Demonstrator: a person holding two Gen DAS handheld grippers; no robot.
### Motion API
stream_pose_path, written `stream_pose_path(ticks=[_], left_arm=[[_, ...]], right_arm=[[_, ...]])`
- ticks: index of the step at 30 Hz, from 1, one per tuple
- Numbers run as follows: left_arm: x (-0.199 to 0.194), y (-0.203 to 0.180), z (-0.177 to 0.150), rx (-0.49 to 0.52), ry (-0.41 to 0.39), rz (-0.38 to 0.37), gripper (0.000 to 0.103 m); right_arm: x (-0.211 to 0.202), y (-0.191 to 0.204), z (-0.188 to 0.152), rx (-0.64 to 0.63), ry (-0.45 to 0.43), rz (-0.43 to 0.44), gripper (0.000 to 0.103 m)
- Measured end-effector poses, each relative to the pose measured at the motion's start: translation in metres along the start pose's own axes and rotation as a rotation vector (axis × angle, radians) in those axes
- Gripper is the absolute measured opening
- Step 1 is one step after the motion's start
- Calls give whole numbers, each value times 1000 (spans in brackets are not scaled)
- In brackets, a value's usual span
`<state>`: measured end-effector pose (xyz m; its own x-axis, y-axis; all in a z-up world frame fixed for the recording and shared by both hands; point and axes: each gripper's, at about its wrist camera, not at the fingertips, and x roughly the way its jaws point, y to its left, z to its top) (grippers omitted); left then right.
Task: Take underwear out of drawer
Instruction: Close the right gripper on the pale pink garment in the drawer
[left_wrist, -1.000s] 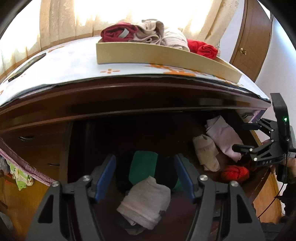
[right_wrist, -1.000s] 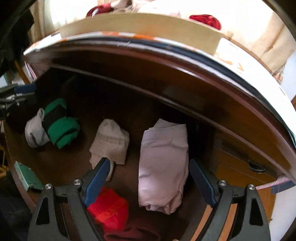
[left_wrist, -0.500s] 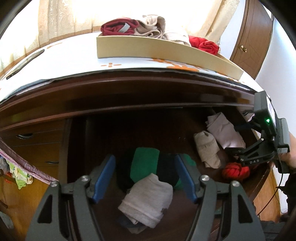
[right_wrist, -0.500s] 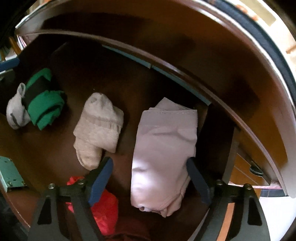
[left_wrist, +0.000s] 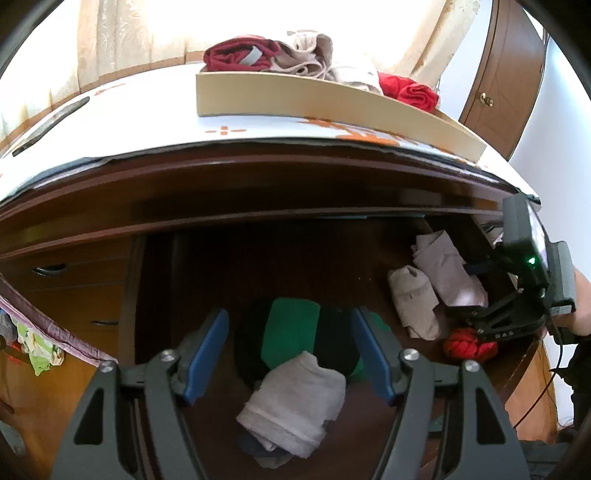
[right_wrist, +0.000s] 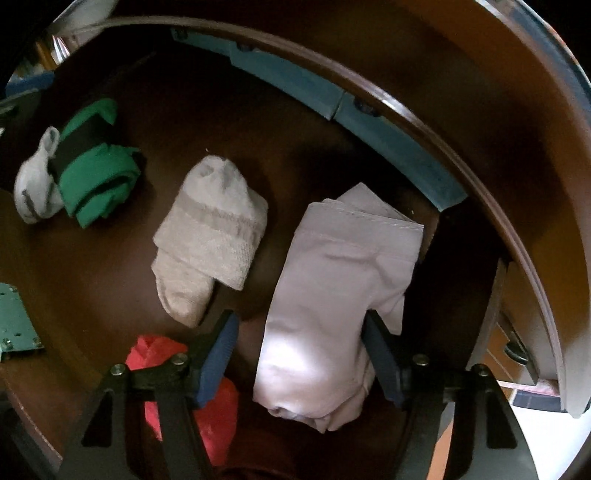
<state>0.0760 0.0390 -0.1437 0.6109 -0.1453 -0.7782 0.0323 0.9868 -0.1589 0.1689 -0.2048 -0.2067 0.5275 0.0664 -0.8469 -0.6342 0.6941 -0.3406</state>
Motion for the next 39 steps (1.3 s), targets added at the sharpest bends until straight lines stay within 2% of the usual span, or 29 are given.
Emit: stream_pose_path(ticks=[2, 3, 4, 9, 12, 14, 16, 19, 21, 24, 29, 30, 32, 34, 37, 39], left_arm=[[1, -1, 0, 5, 1, 0, 70], [1, -2, 1, 6, 2, 0, 70], [0, -2, 1, 7, 2, 1, 70], [2, -2, 1, 3, 6, -1, 70], [1, -2, 0, 4, 2, -3, 70], [2, -2, 0, 5, 4, -3, 70], [1, -2, 0, 6, 3, -3, 70], [1, -3, 0, 8, 7, -2, 70], [1, -4, 0, 11, 8, -2, 70], [2, -4, 1, 13, 14, -5, 70], [3, -4, 0, 22, 22, -10, 70], [3, -4, 0, 24, 24, -9, 70], [3, -4, 0, 30, 28, -6, 70], [4, -4, 1, 27, 34, -5, 70], [4, -4, 2, 26, 39, -4, 70], [4, -5, 3, 26, 41, -9, 70]], right_arm=[[-2, 0, -1, 1, -23, 0, 62], [-4, 0, -3, -1, -33, 4, 49], [-2, 1, -5, 2, -28, 49, 22], [0, -4, -14, 11, -28, 98, 23], [2, -12, -7, 23, -31, 99, 24], [6, -17, -7, 37, -27, 99, 29], [8, -18, -5, 54, -32, 87, 43], [8, -20, -5, 44, -26, 90, 50], [15, -19, -3, 35, 10, 69, 51], [27, -22, -1, 29, 61, 89, 51], [37, -25, 4, 16, 75, 88, 52], [37, -26, 2, 13, 69, 87, 51], [34, -23, 2, 0, 48, 107, 40], [33, -17, 4, -4, 31, 117, 26], [24, -20, 1, -4, -24, 122, 18], [18, -23, -2, 2, -65, 115, 16]])
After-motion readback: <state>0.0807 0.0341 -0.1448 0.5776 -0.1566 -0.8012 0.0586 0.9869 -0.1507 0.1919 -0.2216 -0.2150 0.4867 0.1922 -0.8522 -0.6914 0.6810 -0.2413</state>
